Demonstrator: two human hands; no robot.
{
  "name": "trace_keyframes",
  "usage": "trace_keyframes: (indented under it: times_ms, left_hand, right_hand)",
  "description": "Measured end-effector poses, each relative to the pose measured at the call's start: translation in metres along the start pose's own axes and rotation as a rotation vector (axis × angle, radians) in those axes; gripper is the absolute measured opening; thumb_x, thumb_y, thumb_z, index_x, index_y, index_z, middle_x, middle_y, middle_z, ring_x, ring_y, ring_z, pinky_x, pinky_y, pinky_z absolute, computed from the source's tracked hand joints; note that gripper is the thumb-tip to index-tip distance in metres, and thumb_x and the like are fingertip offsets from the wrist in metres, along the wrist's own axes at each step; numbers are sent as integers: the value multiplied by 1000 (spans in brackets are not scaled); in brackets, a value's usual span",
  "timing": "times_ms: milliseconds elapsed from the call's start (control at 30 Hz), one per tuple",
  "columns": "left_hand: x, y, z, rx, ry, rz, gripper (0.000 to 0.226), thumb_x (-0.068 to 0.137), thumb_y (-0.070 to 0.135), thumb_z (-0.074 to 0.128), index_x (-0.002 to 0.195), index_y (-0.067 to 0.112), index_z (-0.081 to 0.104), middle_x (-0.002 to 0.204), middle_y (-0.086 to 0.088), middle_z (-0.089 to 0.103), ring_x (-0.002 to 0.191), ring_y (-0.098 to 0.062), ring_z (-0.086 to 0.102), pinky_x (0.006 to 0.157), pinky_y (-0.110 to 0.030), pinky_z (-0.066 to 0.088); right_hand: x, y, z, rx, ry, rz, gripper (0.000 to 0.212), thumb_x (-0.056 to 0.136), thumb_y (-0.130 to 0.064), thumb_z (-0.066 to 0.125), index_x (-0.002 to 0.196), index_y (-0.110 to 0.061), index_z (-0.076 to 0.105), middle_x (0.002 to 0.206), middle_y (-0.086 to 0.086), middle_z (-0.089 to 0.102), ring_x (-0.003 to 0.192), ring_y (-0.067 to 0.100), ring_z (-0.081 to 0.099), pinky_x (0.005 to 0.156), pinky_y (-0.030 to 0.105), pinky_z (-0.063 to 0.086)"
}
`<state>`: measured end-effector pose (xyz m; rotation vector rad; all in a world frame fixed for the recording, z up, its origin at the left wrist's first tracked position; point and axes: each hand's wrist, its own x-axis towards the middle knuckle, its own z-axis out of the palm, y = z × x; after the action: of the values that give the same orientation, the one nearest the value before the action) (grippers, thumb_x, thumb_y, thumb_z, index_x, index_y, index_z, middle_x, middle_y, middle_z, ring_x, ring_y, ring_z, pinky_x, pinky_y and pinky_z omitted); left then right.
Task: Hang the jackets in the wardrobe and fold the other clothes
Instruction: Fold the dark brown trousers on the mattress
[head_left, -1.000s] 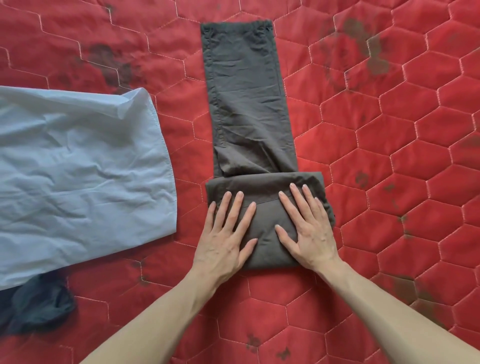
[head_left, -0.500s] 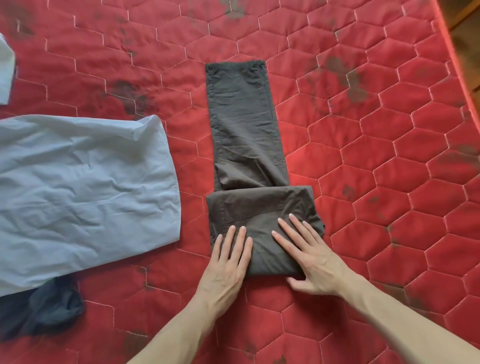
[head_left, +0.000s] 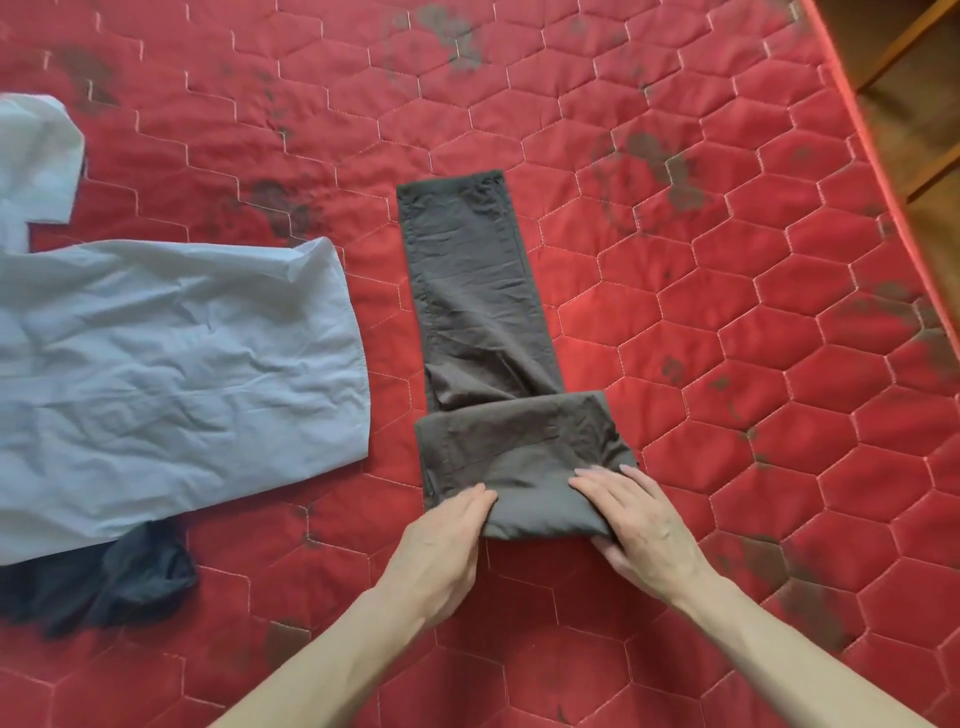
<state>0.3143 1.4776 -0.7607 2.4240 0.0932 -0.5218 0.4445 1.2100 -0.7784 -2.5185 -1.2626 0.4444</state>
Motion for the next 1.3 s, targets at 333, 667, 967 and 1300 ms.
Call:
trace_keyframes:
  times_ms: [333, 667, 967, 1300]
  left_hand:
    - [-35, -11, -43, -566, 86, -214, 17, 84, 45, 68, 92, 30, 69, 74, 10, 70, 65, 0, 61, 62, -21, 48]
    - [-10, -17, -47, -1084, 398, -378, 51, 86, 65, 59, 113, 25, 77, 112, 14, 79, 110, 1, 70, 86, -9, 49]
    - [27, -46, -25, -772, 360, -447, 34, 97, 57, 56, 127, 41, 50, 117, 23, 70, 112, -1, 65, 97, -34, 50]
    - [57, -54, -7, -412, 341, -664, 36, 106, 50, 46, 123, 19, 43, 101, -19, 73, 99, -44, 66, 84, -48, 48]
  right_hand:
    - [-26, -17, -53, 737, 0, 377, 26, 86, -42, 84, 108, -30, 76, 90, -4, 75, 83, 16, 70, 76, 37, 54]
    - [40, -25, -43, 780, 192, 468, 21, 98, -49, 63, 114, -35, 66, 105, -11, 76, 99, 5, 71, 86, 20, 52]
    - [123, 0, -2, 368, 349, 546, 16, 109, -33, 51, 104, -20, 58, 89, 10, 71, 85, 39, 65, 71, 42, 44]
    - [121, -1, 14, 192, 291, 702, 49, 110, -35, 45, 154, -14, 43, 137, 13, 56, 121, 37, 54, 101, 48, 41]
